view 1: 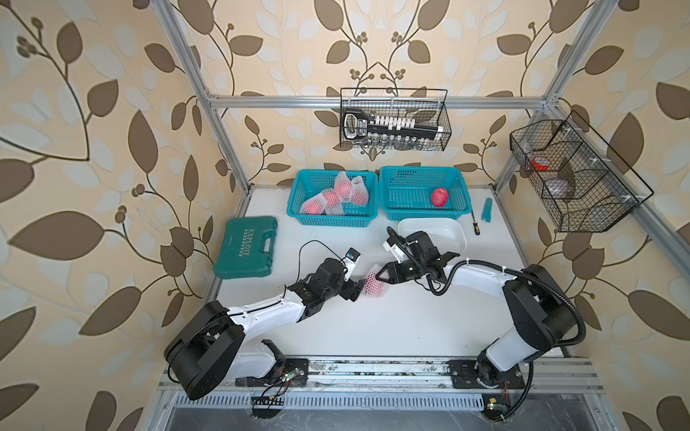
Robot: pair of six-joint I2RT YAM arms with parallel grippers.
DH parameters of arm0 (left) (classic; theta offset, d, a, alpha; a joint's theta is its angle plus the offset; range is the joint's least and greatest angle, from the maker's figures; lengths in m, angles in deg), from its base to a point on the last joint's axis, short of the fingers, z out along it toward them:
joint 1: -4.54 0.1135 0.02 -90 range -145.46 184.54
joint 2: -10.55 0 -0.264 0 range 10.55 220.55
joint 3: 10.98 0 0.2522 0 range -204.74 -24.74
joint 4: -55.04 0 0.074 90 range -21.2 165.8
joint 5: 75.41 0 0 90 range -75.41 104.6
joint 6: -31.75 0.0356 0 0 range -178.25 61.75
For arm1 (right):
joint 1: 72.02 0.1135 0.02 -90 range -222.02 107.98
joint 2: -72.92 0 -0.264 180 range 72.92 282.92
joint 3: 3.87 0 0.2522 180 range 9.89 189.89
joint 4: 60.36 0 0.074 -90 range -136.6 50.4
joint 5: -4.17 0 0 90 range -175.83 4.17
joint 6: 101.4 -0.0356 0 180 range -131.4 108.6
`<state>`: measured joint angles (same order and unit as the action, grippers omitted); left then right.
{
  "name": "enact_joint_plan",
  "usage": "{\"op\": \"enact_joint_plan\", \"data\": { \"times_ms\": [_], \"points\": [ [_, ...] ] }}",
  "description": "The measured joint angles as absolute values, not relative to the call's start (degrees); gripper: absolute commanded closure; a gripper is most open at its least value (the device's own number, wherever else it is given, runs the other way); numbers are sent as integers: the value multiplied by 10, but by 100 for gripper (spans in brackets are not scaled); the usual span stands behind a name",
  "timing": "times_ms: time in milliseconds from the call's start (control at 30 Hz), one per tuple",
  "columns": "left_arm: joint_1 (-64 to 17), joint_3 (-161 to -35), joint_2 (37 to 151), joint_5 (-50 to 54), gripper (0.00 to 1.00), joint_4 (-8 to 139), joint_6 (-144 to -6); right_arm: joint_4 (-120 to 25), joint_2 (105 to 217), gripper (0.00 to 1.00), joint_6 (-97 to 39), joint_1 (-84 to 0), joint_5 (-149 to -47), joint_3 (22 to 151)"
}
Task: Remove foam nets from apples
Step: Remove the foam net from the apple, then place the foam net into the storage box.
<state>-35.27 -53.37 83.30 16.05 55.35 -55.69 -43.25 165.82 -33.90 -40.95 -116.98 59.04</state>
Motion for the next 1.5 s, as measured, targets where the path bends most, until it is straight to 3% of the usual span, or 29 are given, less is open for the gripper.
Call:
{"op": "enact_joint_plan", "data": {
  "times_ms": [100,267,567,767,967,1200,1267,1367,1500],
  "points": [
    [-353,-534,830,160,7,558,-557,-434,1651,88,-337,-408,-1169,591],
    [-353,-534,826,161,6,558,-557,-423,1618,96,-328,-408,-1153,593],
    [-353,-540,826,162,6,563,-556,-403,1531,96,-318,-422,-1088,610],
    [-353,-549,826,161,6,568,-557,-442,1512,95,-386,-552,-1077,635],
    [-353,-555,826,161,5,569,-557,-506,1568,96,-501,-703,-1088,632],
    [-353,-555,826,161,5,570,-558,-527,1658,95,-575,-746,-1098,648],
    [-353,-555,826,161,5,570,-559,-524,1681,87,-584,-746,-1098,659],
    [-353,-555,826,161,5,570,-560,-515,1699,52,-594,-746,-1089,667],
    [-353,-555,826,161,5,570,-560,-474,1702,30,-576,-746,-1048,672]
  ]
}}
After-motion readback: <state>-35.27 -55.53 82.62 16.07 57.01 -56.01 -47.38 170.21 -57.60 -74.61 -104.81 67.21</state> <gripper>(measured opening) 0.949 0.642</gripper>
